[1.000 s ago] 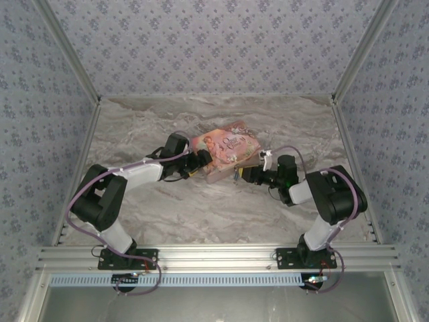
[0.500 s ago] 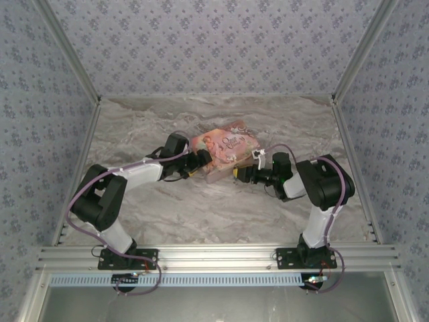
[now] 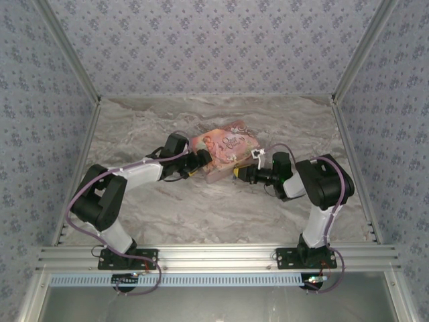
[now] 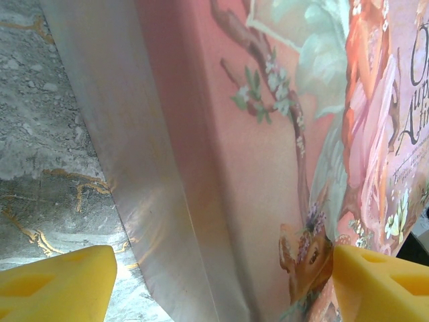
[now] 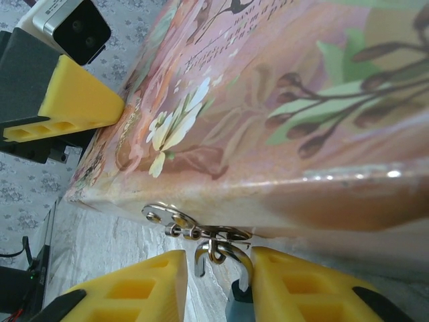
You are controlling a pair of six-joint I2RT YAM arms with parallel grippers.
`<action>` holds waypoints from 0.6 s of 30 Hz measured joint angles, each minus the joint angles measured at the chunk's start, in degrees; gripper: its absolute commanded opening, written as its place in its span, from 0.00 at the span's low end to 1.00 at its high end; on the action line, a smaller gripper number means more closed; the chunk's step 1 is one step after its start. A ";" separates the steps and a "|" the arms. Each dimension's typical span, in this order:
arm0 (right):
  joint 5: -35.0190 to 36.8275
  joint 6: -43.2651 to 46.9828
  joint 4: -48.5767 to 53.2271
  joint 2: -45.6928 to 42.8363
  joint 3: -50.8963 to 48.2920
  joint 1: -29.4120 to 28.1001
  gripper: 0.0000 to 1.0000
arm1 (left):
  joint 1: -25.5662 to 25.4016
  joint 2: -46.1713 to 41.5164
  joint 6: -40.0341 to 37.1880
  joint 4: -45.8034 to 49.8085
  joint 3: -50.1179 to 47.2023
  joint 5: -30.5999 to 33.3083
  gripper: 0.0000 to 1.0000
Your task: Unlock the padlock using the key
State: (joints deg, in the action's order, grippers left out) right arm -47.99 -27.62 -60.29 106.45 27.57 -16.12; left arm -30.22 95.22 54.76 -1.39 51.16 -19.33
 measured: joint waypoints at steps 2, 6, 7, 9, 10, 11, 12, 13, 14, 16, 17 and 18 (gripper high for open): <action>-0.13 -0.02 0.00 0.00 0.00 0.13 0.27 | 0.00 0.00 0.00 0.00 0.00 0.00 0.82; -0.33 0.07 0.04 0.00 -0.15 0.44 0.19 | 0.00 0.00 0.00 0.00 0.00 0.00 0.82; -0.33 0.07 0.13 0.00 -0.20 0.50 0.17 | 0.00 0.00 0.00 0.00 0.00 0.02 0.82; -0.48 0.09 0.26 0.00 -0.33 0.66 0.12 | 0.00 0.00 0.00 0.02 0.02 0.00 0.82; -0.52 0.17 0.39 0.00 -0.33 0.68 0.10 | 0.00 0.00 0.00 0.00 0.02 0.00 0.82; -0.55 0.24 0.46 0.00 -0.33 0.68 0.07 | 0.00 0.00 0.00 0.02 0.02 0.04 0.82; -0.55 0.37 0.48 0.00 -0.33 0.76 0.05 | 0.02 0.00 0.00 0.00 0.02 0.04 0.82; -0.55 0.48 0.55 0.00 -0.33 0.79 0.02 | 0.11 0.00 0.00 0.02 0.02 0.02 0.82; -0.55 0.33 0.66 -0.02 -0.33 0.83 0.00 | 0.20 0.00 0.00 0.02 0.02 0.02 0.82; -0.39 0.46 0.83 -0.07 -0.33 0.83 0.00 | 0.22 0.00 -0.02 0.02 0.02 0.02 0.82; -0.13 0.46 0.96 -0.07 -0.33 0.83 0.00 | 0.22 0.00 -0.02 0.02 0.02 0.02 0.82; 0.09 0.46 0.98 -0.07 -0.33 0.83 0.00 | 0.22 0.00 0.00 0.04 0.02 0.02 0.82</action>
State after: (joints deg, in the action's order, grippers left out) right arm -47.90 -27.16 -59.31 106.39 27.24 -15.29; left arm -30.00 95.22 54.76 -1.34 51.18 -19.31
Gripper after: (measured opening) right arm 0.060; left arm 0.822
